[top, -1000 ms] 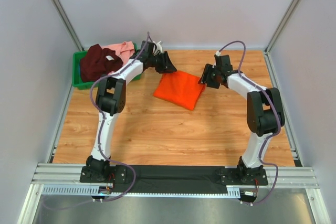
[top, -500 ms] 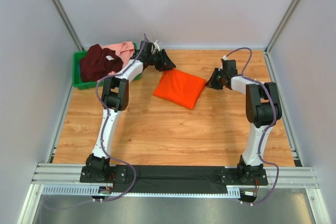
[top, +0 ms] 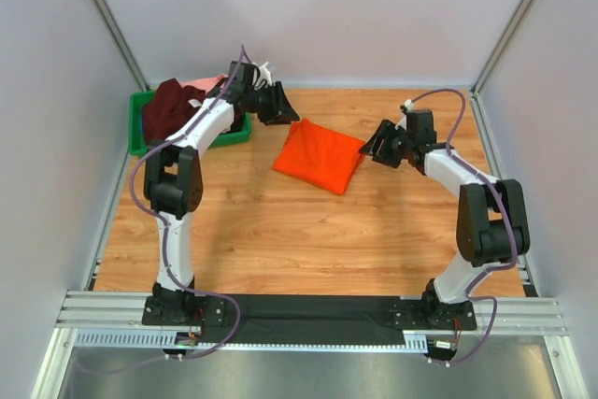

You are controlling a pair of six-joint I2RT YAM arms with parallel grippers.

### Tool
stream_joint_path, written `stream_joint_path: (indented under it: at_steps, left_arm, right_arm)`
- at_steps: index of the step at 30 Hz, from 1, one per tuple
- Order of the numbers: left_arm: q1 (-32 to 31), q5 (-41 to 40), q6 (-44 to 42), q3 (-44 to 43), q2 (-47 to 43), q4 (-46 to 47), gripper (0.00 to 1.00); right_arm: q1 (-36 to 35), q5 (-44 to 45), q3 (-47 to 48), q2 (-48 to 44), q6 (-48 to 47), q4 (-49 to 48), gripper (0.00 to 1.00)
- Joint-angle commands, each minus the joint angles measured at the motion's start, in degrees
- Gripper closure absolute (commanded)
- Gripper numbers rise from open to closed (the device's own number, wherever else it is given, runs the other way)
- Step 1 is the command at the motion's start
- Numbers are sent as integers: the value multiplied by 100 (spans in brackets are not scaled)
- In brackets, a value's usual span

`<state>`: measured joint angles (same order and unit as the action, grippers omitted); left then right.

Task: Fold and stack the t-shirts
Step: Fold the tshirt

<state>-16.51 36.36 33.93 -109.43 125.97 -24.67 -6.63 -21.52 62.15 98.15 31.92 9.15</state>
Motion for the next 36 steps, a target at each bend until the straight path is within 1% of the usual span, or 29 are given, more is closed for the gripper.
stream_joint_path:
  at_steps: [1,4,7,9,11,14,16,18,19,20,22,23,24,25,26,27,28,29,31,36]
  left_arm:
    - [-1,-488,-651,841,-564,-582,52]
    - [-1,-761,-853,1317,-741,-601,52]
    - [-1,-928,-1028,1503,-715,-618,52]
    - [-10,-999,-1160,1521,-601,-715,52]
    - [-10,-1157,-1292,1512,-495,-794,52]
    - [-62,-1087,-1442,1538,-372,-750,52]
    - [-150,-1026,-1582,1591,-328,-663,52]
    - [-221,-1043,-1626,1582,-231,-697,53]
    - [-238,-1087,-1618,1574,-205,-741,54]
    - [-256,-1148,-1600,1608,-205,-750,55]
    - [-273,-1306,-1583,1783,-257,-707,59]
    - [-274,-1359,-1531,1854,-318,-698,61]
    - [-274,-1394,-1521,1907,-354,-671,67]
    - [-274,-1482,-1478,2012,-389,-654,71]
    - [-274,-1500,-1460,2074,-468,-636,74]
    - [-274,-1500,-1373,2153,-529,-575,82]
    - [-274,-1509,-1320,2362,-591,-435,86]
    - [-274,-1500,-1276,2452,-704,-399,93]
    - [-282,-1430,-1117,2724,-811,-276,100]
    - [-388,-1377,-766,3601,-1346,66,100]
  right_arm:
    - [-180,-273,-422,-270,104,79,43]
    - [-303,-379,-642,-191,60,-87,45]
    - [-408,-519,-713,72,-19,-456,48]
    - [-479,-695,-661,300,-72,-545,48]
    - [-611,-792,-686,319,-134,-651,48]
    - [-708,-705,-923,223,50,-862,48]
    - [-717,-775,-1046,266,121,-1169,48]
    - [-734,-792,-1047,354,121,-1196,49]
    - [-743,-793,-1047,424,121,-1196,50]
    - [-734,-793,-1047,442,121,-1196,53]
    - [-743,-793,-1082,442,104,-1205,62]
    - [-743,-775,-1178,381,104,-1213,72]
    - [-734,-749,-1231,346,86,-1240,77]
    - [-743,-731,-1301,302,60,-1301,82]
    - [-743,-740,-1380,232,42,-1328,91]
    - [-734,-740,-1407,214,25,-1336,96]
    - [-734,-775,-1416,196,-2,-1319,100]
    - [-734,-792,-1460,152,-10,-1310,100]
    - [-743,-740,-1513,91,-37,-1284,100]
    - [-725,-363,-1784,-278,-98,-942,100]
